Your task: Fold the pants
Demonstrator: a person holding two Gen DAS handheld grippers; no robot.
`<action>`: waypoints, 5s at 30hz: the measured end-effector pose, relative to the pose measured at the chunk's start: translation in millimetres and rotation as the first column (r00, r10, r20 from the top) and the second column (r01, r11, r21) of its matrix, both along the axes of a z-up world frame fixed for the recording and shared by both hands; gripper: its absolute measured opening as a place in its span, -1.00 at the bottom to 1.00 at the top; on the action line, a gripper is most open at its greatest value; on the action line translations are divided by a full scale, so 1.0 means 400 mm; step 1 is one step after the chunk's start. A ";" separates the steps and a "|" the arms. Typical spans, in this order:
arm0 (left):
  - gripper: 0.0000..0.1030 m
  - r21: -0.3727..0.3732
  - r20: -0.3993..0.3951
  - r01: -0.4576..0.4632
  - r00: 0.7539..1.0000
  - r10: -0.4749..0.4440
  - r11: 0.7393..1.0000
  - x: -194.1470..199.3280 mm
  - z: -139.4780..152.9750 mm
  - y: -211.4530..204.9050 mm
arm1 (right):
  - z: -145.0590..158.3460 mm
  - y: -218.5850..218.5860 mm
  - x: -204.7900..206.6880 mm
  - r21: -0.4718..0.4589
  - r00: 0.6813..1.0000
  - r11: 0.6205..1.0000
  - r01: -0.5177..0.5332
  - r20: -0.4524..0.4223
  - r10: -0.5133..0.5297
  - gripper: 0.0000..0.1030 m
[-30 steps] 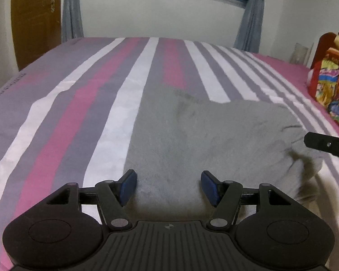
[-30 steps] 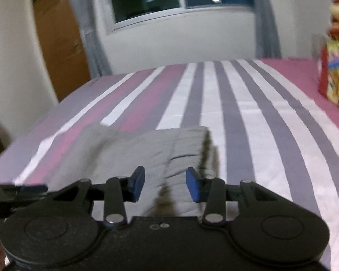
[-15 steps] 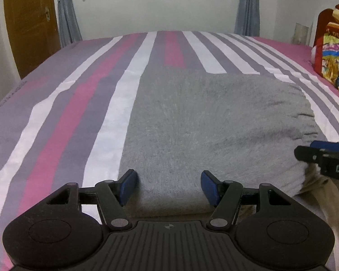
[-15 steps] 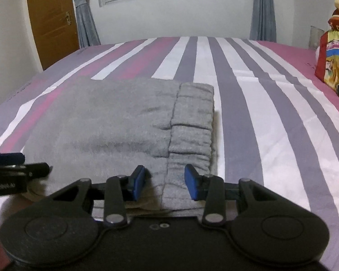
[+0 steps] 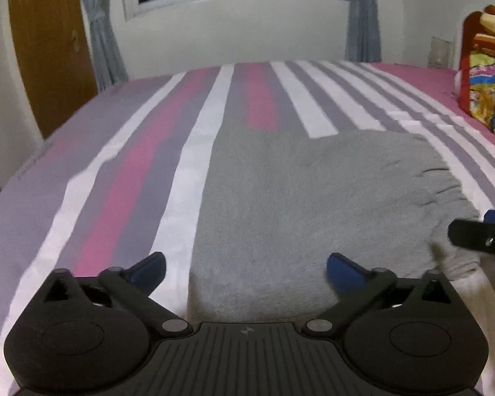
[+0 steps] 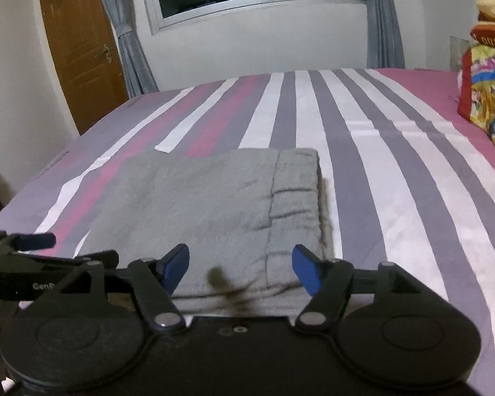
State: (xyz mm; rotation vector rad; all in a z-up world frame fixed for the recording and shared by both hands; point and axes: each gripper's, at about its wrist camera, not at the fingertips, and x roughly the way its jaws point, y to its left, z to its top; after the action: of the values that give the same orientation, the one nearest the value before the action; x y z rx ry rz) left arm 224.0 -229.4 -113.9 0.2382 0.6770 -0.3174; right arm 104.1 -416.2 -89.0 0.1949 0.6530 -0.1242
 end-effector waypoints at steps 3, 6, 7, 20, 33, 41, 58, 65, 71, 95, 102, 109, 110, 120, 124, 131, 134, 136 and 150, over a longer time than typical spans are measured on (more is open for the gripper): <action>1.00 0.014 -0.081 0.008 0.997 -0.007 1.000 0.001 0.006 0.000 | -0.011 -0.003 -0.020 0.034 1.000 0.999 0.016 -0.018 -0.016 0.52; 1.00 0.056 -0.170 -0.013 0.985 0.022 0.998 0.009 0.000 -0.004 | -0.023 -0.006 -0.036 0.074 0.999 0.997 0.026 -0.042 -0.023 0.62; 1.00 0.062 -0.170 -0.009 0.985 0.019 0.998 0.004 0.001 -0.004 | -0.025 -0.010 -0.040 0.093 0.998 0.995 0.033 -0.047 -0.029 0.65; 1.00 0.160 -0.158 -0.070 0.983 0.096 0.985 -0.068 0.039 0.013 | -0.007 0.004 -0.103 0.145 0.995 0.988 0.053 -0.086 -0.041 0.99; 1.00 -0.041 -0.092 -0.064 0.994 0.060 0.997 -0.231 0.168 0.113 | 0.087 0.088 -0.222 0.047 0.995 0.999 0.014 -0.101 -0.010 0.99; 1.00 -0.099 -0.037 -0.099 0.995 0.095 0.990 -0.333 0.235 0.184 | 0.172 0.158 -0.337 -0.068 1.000 0.998 -0.013 -0.022 0.011 0.99; 1.00 -0.043 0.127 -0.033 0.991 0.038 0.999 -0.572 0.389 0.249 | 0.313 0.218 -0.551 -0.119 0.991 0.993 0.008 0.135 0.008 0.99; 1.00 -0.054 0.156 -0.007 0.988 0.015 0.999 -0.636 0.418 0.241 | 0.339 0.227 -0.608 -0.113 0.982 0.993 0.034 0.189 -0.012 0.99; 1.00 -0.075 0.143 0.017 0.990 -0.006 0.997 -0.660 0.425 0.231 | 0.339 0.224 -0.618 -0.122 0.981 0.991 0.047 0.193 -0.023 0.99; 1.00 -0.089 0.111 0.005 0.994 0.005 0.996 -0.642 0.403 0.223 | 0.333 0.220 -0.601 -0.118 0.980 0.990 0.076 0.192 -0.052 0.99; 1.00 -0.093 0.109 0.001 0.994 0.010 0.996 -0.638 0.405 0.224 | 0.328 0.226 -0.601 -0.114 0.980 0.990 0.084 0.190 -0.061 0.99; 1.00 -0.088 0.103 0.000 0.995 0.009 0.996 -0.639 0.401 0.220 | 0.326 0.226 -0.599 -0.109 0.981 0.991 0.080 0.186 -0.059 0.99; 1.00 -0.088 0.103 0.001 0.995 0.008 0.996 -0.638 0.401 0.220 | 0.326 0.226 -0.598 -0.107 0.981 0.991 0.079 0.186 -0.059 0.99; 1.00 -0.082 0.099 0.002 0.995 0.006 0.997 -0.633 0.397 0.216 | 0.321 0.229 -0.589 -0.102 0.983 0.992 0.077 0.177 -0.058 0.99; 1.00 -0.081 0.097 0.003 0.995 0.005 0.997 -0.633 0.395 0.214 | 0.319 0.229 -0.585 -0.102 0.983 0.992 0.072 0.173 -0.053 0.99; 1.00 -0.079 0.091 0.004 0.996 0.003 0.997 -0.630 0.385 0.209 | 0.312 0.229 -0.577 -0.098 0.985 0.993 0.069 0.164 -0.052 0.99; 1.00 -0.075 0.083 0.010 0.997 -0.004 0.997 -0.626 0.383 0.207 | 0.311 0.228 -0.575 -0.095 0.985 0.993 0.069 0.164 -0.053 0.99; 1.00 -0.071 0.082 0.010 0.997 -0.004 0.997 -0.625 0.379 0.204 | 0.311 0.228 -0.576 -0.095 0.985 0.993 0.070 0.161 -0.054 0.99; 1.00 -0.075 0.069 0.021 0.998 -0.016 0.997 -0.606 0.367 0.194 | 0.305 0.227 -0.567 -0.094 0.987 0.994 0.063 0.153 -0.048 0.99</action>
State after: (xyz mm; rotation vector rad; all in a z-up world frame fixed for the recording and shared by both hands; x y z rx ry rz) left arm -18.5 -151.7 33.1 0.1827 0.5948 -0.3504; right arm -122.8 -325.3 33.1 0.1259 0.4902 -0.1930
